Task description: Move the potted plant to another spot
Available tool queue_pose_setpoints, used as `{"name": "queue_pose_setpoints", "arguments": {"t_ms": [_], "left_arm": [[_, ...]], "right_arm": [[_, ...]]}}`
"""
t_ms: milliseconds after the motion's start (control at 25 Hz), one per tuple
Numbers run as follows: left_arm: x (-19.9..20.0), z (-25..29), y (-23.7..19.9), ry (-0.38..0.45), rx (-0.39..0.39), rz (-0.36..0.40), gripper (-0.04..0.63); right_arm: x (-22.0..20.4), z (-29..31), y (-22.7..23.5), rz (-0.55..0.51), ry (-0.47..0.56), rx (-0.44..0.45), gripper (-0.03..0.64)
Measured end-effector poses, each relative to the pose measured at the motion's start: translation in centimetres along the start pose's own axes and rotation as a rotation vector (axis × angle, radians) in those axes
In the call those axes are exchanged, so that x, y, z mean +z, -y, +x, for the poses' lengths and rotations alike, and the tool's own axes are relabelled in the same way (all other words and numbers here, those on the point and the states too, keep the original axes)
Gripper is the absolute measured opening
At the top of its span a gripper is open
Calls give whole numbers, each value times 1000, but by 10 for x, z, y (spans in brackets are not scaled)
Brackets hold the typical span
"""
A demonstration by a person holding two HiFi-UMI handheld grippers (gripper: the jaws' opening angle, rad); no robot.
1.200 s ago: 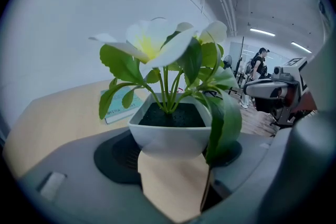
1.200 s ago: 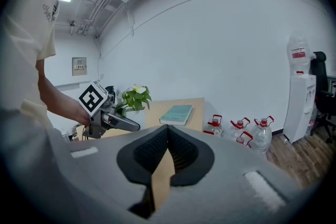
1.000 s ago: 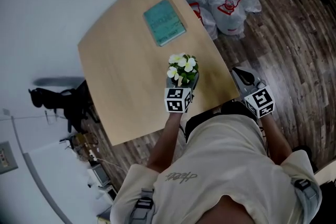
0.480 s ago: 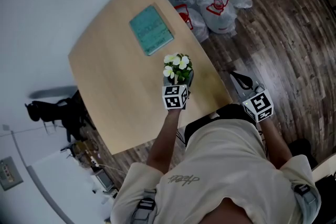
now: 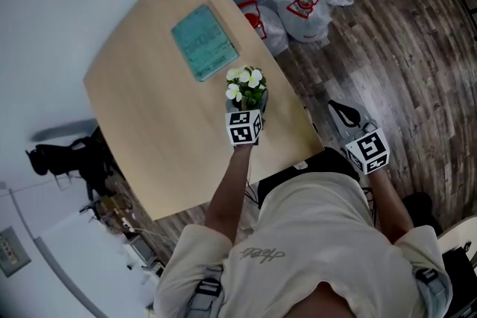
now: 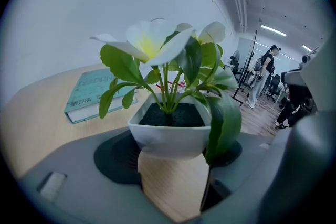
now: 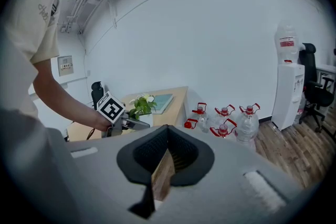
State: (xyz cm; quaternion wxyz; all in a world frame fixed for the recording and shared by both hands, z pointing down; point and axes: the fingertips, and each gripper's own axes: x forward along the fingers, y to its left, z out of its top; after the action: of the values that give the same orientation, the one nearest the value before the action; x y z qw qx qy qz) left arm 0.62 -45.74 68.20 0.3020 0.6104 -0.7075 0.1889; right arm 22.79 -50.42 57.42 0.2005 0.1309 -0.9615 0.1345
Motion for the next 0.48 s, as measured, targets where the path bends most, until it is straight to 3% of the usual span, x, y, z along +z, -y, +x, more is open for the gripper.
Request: {"name": "queue_pose_setpoints", "arguments": {"t_ms": [480], "left_arm": [[-4, 18, 1, -12, 6, 34, 353]], "right_arm": [[5, 10, 7, 40, 30, 15, 2]]}}
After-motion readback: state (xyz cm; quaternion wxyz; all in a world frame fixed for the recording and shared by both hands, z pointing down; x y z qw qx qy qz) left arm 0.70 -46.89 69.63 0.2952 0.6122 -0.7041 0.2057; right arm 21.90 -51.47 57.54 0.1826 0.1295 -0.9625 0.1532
